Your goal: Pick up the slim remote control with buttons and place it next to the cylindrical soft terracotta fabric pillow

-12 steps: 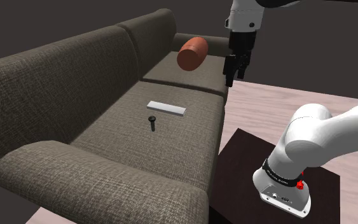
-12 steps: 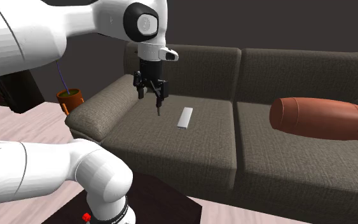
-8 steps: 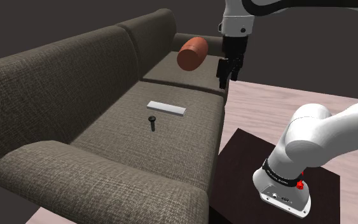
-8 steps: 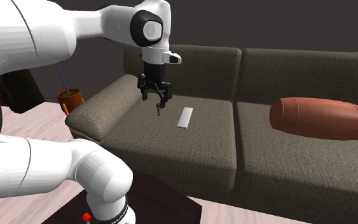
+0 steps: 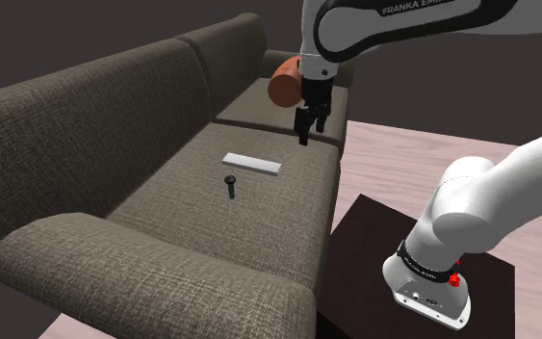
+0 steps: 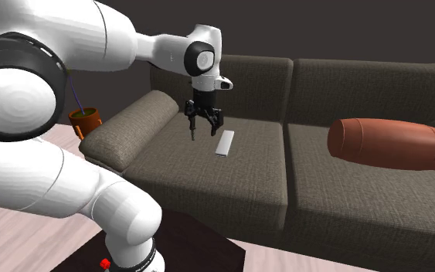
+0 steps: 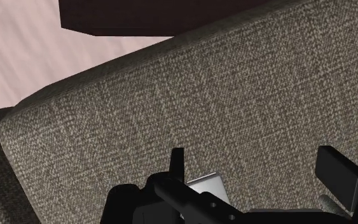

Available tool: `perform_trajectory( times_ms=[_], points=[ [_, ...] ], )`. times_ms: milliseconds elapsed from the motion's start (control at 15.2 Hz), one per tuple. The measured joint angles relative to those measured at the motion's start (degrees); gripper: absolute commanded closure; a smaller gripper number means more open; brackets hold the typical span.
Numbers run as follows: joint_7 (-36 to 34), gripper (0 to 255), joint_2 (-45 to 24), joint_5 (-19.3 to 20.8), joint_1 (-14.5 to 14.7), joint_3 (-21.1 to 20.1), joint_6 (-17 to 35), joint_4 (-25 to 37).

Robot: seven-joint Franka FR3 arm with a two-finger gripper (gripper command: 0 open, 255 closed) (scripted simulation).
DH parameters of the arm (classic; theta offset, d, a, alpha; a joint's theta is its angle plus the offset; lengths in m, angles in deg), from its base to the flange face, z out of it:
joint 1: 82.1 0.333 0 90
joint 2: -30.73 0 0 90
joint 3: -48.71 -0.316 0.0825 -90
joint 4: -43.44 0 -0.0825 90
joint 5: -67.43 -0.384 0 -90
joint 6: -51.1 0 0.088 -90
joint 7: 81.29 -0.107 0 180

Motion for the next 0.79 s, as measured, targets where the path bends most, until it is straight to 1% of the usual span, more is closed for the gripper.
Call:
perform_trajectory(
  times_ms=[264,462,792],
  points=[
    [1.42,0,-7.55,0.16,0.45,-0.18,6.97,1.5],
    [2.58,0,-13.72,0.38,0.68,-0.21,11.58,3.76],
    [4.01,0,-24.81,0.71,1.16,-0.54,17.84,9.8]
  ],
)
